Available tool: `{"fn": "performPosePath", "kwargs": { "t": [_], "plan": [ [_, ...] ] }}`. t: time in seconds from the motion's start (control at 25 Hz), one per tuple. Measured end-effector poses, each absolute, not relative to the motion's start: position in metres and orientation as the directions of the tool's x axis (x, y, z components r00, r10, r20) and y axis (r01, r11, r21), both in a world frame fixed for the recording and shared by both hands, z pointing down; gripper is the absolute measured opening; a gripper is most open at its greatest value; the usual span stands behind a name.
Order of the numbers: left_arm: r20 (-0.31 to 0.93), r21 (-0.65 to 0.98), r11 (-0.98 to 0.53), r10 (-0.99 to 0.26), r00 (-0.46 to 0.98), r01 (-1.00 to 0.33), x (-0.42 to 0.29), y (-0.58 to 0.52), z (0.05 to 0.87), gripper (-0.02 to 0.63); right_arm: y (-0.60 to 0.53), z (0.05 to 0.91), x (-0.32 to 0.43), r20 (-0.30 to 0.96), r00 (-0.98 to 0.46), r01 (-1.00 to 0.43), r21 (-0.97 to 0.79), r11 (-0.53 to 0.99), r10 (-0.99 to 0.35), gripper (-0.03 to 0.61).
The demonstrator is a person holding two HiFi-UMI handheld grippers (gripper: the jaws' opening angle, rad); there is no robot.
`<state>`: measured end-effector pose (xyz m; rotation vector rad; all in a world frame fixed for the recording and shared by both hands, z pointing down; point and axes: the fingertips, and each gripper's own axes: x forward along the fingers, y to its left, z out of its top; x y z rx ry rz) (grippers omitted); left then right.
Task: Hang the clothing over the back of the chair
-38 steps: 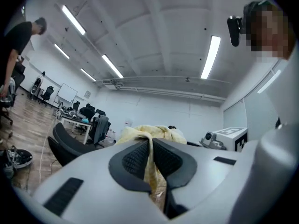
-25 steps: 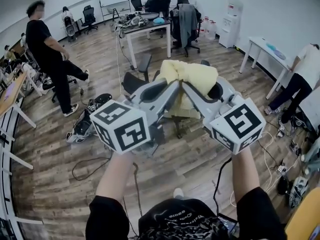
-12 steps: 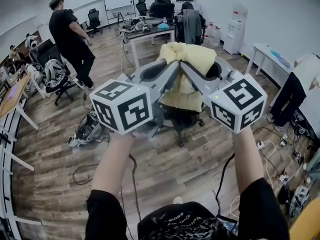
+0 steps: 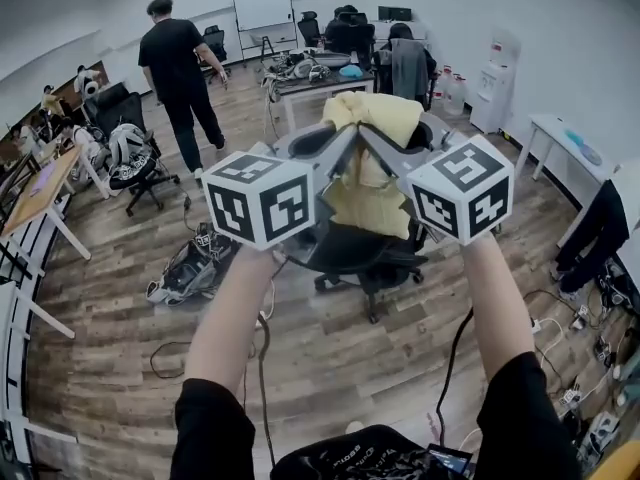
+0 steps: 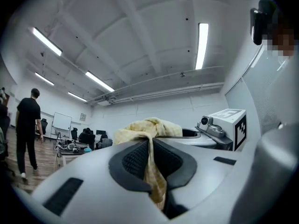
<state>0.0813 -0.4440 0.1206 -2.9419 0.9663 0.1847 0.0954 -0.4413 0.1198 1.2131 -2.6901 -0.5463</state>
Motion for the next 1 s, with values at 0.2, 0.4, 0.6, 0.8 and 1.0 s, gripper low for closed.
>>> {"fn": "performPosePath", "kwargs": {
  "t": [0.2,0.4,0.6,0.8,1.0],
  "plan": [
    [-0.116,-0.005,-0.767,-0.637,0.762,-0.642,0.054,-0.478,0.134,0.025,-0.478,0.131,0.069,-0.01,-0.701,-0.658,0.394,0.641,-0.713,0.074],
    [-0.067,0.028,-0.721,-0.693,0.718,-0.693,0.042,-0.51,0.151,0.025,-0.51,0.149,0.056,0.061,-0.713,-0.637,0.359,0.682,-0.699,0.074],
    [0.007,0.072,-0.711,-0.701,0.713,-0.7,0.029,-0.517,0.195,0.025,-0.519,0.194,0.043,0.15,-0.722,-0.618,0.299,0.727,-0.676,0.074],
    [0.018,0.067,-0.731,-0.68,0.733,-0.679,0.035,-0.499,0.214,0.025,-0.51,0.217,0.048,0.156,-0.714,-0.644,0.234,0.728,-0.682,0.074],
    [0.028,0.123,-0.756,-0.644,0.764,-0.642,0.028,-0.477,0.225,0.025,-0.486,0.228,0.045,0.186,-0.718,-0.647,0.176,0.742,-0.671,0.074]
  ]
}}
